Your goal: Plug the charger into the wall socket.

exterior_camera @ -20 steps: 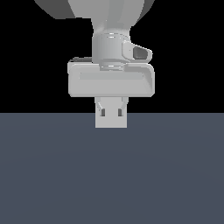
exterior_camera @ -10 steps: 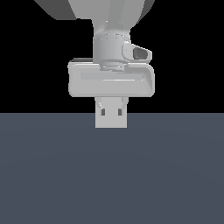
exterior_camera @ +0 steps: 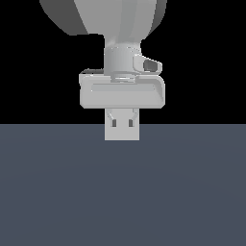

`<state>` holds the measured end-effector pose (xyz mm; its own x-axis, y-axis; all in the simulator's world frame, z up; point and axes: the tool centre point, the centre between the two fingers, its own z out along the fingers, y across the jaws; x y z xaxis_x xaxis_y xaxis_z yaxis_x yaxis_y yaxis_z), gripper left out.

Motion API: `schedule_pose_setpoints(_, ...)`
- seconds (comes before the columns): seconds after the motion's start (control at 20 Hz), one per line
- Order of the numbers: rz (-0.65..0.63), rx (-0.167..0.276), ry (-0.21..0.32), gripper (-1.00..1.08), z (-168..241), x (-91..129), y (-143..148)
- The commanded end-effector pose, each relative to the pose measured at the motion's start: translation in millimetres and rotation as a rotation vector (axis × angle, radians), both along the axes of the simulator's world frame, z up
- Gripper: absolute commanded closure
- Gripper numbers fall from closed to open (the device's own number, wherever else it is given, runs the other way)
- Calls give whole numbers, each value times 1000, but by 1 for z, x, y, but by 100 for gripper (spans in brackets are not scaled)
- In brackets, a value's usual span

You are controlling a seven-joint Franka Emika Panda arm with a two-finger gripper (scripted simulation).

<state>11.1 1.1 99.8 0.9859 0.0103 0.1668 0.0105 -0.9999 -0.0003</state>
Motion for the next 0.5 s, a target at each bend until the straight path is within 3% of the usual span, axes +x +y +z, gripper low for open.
schedule_pose_setpoints(0.0, 0, 0, 0, 108, 0, 9, 0)
schedule_pose_setpoints(0.45, 1, 0, 0, 108, 0, 22, 1)
